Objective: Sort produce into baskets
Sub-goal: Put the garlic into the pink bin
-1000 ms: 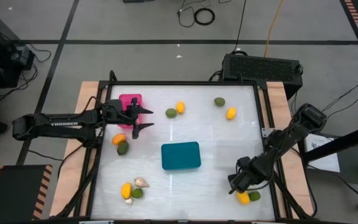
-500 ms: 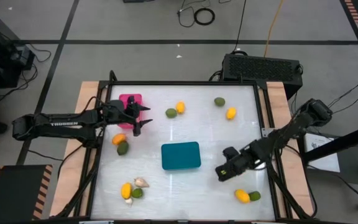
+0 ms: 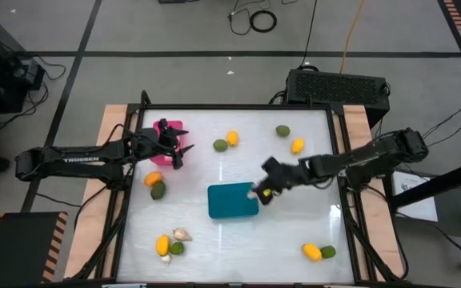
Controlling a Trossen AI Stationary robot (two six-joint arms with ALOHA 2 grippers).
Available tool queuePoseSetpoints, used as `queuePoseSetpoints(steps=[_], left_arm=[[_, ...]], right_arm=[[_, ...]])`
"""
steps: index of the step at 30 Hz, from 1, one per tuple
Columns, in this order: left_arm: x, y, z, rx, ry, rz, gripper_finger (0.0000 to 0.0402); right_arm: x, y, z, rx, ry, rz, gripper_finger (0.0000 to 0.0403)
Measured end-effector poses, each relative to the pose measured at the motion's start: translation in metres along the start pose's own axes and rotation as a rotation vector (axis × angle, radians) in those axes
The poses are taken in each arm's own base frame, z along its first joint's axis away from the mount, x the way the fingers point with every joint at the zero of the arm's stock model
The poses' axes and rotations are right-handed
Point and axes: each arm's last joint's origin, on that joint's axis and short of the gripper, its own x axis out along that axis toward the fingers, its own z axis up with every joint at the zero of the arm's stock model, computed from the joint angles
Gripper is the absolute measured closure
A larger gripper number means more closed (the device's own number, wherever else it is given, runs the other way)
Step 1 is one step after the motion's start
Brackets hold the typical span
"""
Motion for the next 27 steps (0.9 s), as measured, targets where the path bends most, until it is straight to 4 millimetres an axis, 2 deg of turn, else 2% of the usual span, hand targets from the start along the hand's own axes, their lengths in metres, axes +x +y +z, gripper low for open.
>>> queuePoseSetpoints(steps=[7, 10, 13, 16, 22, 27], left_arm=[[-0.009, 0.01, 0.005, 0.007, 0.016, 0.263, 0.0136], [-0.012, 0.016, 0.011, 0.021, 0.049, 0.36, 0.0136], [-0.013, 0.021, 0.013, 0.038, 0.084, 0.383, 0.0136], [-0.013, 0.031, 0.016, 0.009, 0.085, 0.429, 0.0136], [-0.018, 0.054, 0.017, -0.17, 0.138, 0.541, 0.0136], [-0.02, 0.062, 0.017, -0.224, 0.15, 0.536, 0.0136]], right_arm=[[0.032, -0.018, 0.056, -0.239, -0.312, 0.08, 0.0257], [0.052, -0.031, 0.073, -0.307, -0.437, 0.087, 0.0257], [0.076, -0.04, 0.091, -0.369, -0.513, 0.133, 0.0257], [0.103, -0.039, 0.111, -0.427, -0.523, 0.195, 0.0257], [0.167, -0.032, 0.153, -0.504, -0.561, 0.175, 0.0257], [0.214, -0.022, 0.177, -0.556, -0.6, 0.173, 0.0257]])
